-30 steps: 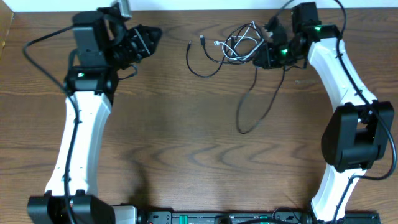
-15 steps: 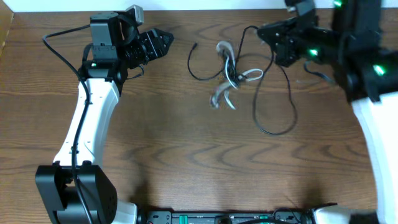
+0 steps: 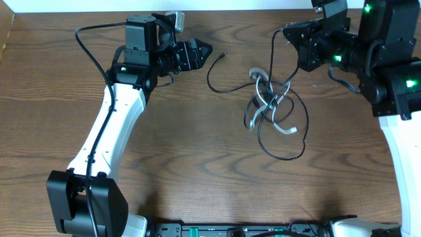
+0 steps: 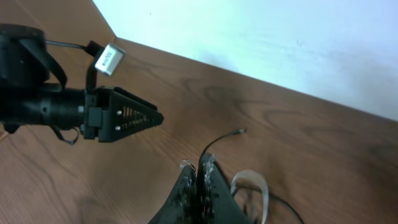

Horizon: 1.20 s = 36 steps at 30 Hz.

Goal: Untangle cables
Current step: 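Grasp the white and black loops with the left gripper and lift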

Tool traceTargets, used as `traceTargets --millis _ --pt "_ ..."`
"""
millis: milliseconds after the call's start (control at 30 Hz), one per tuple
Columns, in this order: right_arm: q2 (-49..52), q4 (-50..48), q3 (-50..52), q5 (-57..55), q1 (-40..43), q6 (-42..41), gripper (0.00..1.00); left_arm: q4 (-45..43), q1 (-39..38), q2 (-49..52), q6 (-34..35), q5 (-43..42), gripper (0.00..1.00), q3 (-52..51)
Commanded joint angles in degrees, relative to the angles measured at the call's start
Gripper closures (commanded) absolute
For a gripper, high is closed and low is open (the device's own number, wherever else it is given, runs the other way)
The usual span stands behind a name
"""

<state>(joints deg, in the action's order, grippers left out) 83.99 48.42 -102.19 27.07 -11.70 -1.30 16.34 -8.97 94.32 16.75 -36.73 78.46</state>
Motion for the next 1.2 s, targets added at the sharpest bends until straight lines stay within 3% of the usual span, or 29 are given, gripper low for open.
traceTargets --millis 0,267,633,1167 --pt "0.59 0.24 -0.26 -0.61 0.33 -0.81 0.99 1.49 0.09 0.52 -1.51 -0.31 0.29 1.31" --pt "0.79 0.26 -0.26 -0.63 0.52 -0.81 0.99 2.71 -4.04 2.32 0.33 -0.22 0.28 1.29" --pt "0.81 1.62 -0.2 -0.63 0.52 -0.81 0.99 -5.2 -8.85 11.63 17.27 -0.31 0.17 1.29" --pt "0.81 2.01 -0.2 -1.31 0.5 -0.79 0.99 -7.13 -12.7 12.74 17.88 -0.26 0.07 1.31"
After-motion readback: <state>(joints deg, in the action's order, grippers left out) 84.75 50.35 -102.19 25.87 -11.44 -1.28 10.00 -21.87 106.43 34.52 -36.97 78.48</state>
